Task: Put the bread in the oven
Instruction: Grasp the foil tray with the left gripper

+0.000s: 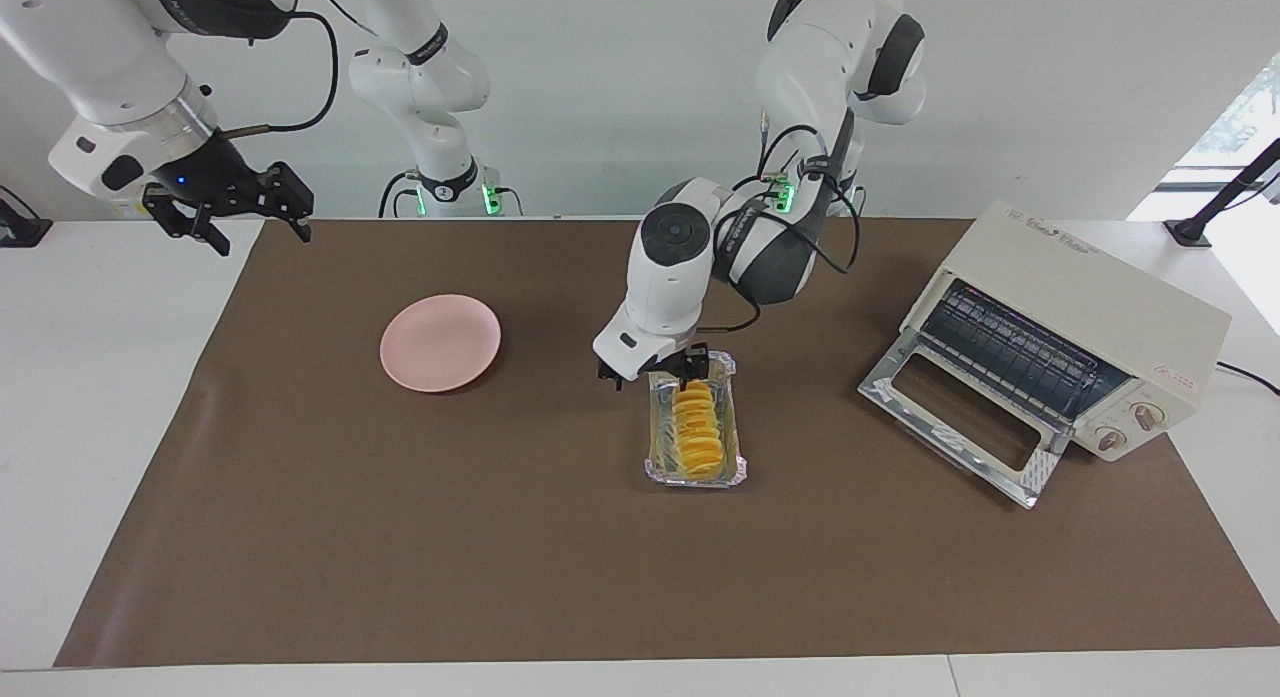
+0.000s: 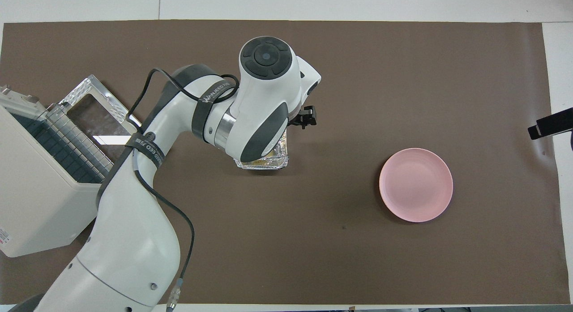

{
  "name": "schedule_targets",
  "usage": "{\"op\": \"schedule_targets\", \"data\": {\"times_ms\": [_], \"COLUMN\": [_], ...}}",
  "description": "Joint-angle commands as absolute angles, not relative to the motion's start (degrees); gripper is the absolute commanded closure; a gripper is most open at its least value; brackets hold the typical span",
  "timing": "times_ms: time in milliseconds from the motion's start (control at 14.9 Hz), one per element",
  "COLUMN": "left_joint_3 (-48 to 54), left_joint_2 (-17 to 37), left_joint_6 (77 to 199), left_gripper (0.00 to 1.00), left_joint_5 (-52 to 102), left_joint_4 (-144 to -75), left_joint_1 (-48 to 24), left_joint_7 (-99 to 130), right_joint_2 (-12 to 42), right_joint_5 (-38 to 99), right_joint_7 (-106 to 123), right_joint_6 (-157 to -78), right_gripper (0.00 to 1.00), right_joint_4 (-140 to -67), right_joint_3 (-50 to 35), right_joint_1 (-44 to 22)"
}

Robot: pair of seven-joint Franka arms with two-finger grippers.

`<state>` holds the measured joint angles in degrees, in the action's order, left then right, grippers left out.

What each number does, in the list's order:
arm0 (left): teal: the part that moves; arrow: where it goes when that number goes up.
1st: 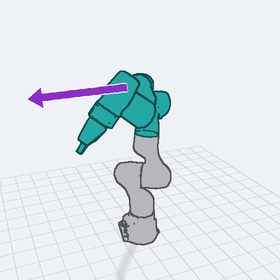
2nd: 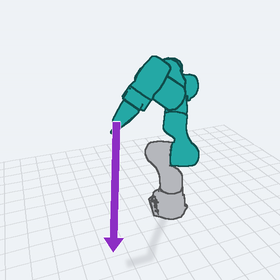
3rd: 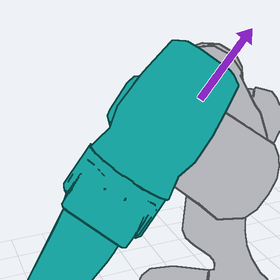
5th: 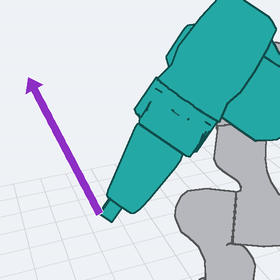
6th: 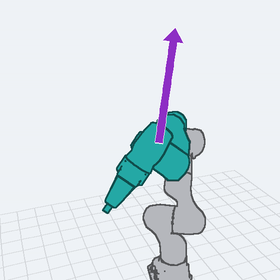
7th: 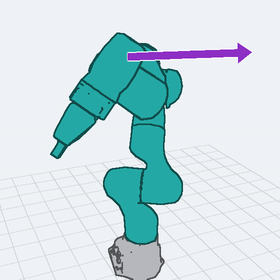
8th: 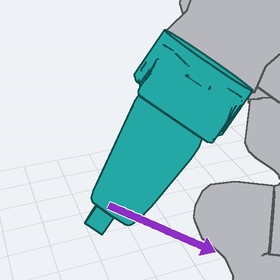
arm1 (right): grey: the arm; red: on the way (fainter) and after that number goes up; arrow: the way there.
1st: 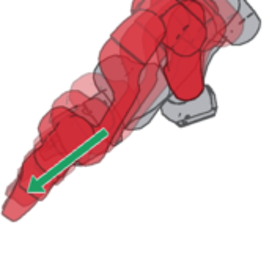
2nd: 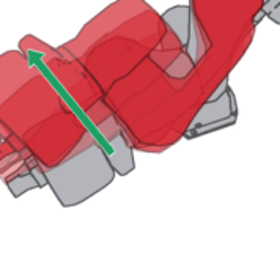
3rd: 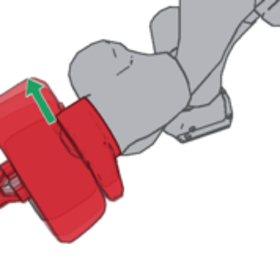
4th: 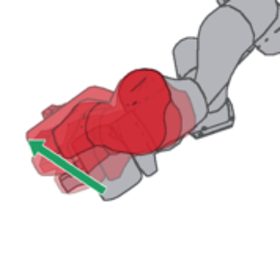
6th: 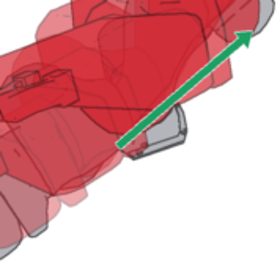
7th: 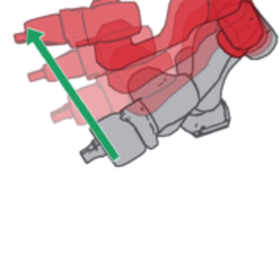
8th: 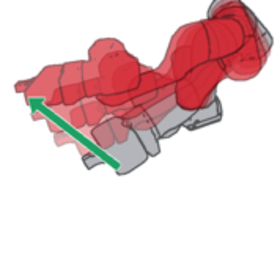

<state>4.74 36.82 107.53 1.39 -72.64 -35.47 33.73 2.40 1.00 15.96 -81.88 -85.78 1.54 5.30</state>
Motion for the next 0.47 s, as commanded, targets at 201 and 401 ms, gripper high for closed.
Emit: {"op": "schedule_targets", "data": {"times_ms": [201, 401], "left_joint_3": [3.43, 3.43], "left_joint_2": [38.14, 38.76], "left_joint_6": [114.25, 114.43], "left_gripper": [0.00, 0.00], "left_joint_5": [0.26, 0.18], "left_joint_4": [-75.05, -76.72], "left_joint_1": [-36.21, -36.12], "left_joint_7": [34.71, 34.98], "right_joint_2": [-0.35, -1.49], "right_joint_5": [-2.90, -2.29], "right_joint_7": [17.76, 17.23], "right_joint_6": [-82.79, -82.97], "right_gripper": [0.00, 0.00], "right_joint_4": [-88.24, -88.33], "right_joint_3": [0.97, 0.88], "right_joint_1": [5.62, 5.80]}}
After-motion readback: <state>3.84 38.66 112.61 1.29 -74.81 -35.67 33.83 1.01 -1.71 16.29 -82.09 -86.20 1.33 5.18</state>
